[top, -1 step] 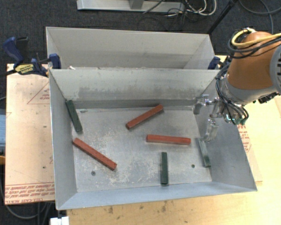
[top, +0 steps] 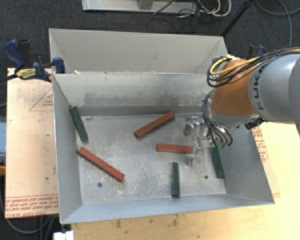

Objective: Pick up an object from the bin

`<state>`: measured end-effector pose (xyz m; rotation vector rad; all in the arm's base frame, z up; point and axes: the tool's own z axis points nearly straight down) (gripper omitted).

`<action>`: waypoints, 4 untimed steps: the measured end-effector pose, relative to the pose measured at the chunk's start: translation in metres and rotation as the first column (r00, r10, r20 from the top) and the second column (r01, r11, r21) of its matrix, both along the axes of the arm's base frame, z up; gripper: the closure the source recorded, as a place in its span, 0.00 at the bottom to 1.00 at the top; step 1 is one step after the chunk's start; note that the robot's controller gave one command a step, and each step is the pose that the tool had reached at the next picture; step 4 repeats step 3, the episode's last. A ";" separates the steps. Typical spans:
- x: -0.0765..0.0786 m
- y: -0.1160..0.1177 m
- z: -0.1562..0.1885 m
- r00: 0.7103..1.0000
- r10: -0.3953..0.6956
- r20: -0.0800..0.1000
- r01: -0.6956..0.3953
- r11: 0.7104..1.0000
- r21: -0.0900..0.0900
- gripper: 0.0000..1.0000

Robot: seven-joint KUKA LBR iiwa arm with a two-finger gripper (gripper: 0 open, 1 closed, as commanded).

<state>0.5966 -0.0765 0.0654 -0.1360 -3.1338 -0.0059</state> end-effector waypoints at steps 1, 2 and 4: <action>0.002 -0.003 0.005 1.000 -0.001 0.007 0.001 1.000 -0.004 1.00; 0.012 -0.016 0.061 1.000 -0.020 0.014 0.020 1.000 -0.005 1.00; 0.043 -0.033 0.157 0.999 -0.034 0.019 0.034 0.999 -0.005 1.00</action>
Offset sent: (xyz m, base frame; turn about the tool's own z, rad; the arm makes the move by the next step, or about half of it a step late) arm 0.0000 0.0000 0.0000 0.0000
